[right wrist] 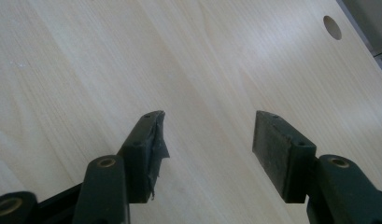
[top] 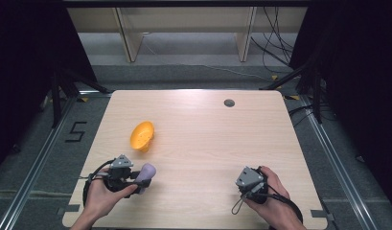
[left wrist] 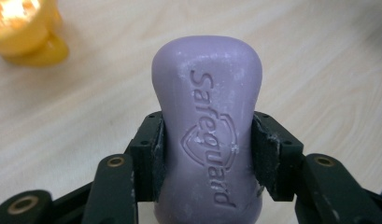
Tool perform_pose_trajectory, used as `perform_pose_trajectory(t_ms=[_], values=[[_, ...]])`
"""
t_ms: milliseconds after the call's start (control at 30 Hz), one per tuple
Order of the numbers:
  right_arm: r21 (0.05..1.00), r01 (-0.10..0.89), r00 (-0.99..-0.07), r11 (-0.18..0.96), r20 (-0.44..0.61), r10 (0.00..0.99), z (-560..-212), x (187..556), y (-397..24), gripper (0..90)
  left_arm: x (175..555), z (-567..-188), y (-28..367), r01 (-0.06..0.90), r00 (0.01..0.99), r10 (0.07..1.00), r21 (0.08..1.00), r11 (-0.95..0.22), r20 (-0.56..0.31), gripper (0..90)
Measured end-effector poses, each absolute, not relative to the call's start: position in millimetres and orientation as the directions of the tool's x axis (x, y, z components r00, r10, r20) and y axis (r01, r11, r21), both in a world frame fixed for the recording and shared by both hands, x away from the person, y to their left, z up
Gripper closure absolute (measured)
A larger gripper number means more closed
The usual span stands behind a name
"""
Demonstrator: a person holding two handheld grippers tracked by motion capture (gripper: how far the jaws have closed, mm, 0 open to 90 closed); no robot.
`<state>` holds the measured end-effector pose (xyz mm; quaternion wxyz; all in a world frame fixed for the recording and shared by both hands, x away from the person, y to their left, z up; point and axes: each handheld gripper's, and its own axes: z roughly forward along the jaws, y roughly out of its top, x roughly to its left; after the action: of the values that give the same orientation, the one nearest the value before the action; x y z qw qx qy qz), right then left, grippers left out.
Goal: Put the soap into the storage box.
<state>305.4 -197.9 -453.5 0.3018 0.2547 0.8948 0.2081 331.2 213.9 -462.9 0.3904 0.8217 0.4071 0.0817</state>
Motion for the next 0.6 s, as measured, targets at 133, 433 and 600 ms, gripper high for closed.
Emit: perform_pose_trajectory(t_ms=[133,433,600], values=[[0.524,0.324,-0.693,0.788,-0.435,0.575,-453,305,-198,44.0,327,-460,211,0.557,0.648,0.733,0.786,-0.27,-0.208,49.1],[0.533,0.32,-0.688,0.784,-0.438,0.579,-452,305,-198,44.1,325,-454,204,0.485,0.672,0.716,0.843,-0.231,-0.19,49.1],[0.584,0.314,-0.691,0.748,-0.4,0.603,-449,308,-199,45.5,327,-454,201,0.444,0.696,0.699,0.863,-0.241,-0.163,49.1]])
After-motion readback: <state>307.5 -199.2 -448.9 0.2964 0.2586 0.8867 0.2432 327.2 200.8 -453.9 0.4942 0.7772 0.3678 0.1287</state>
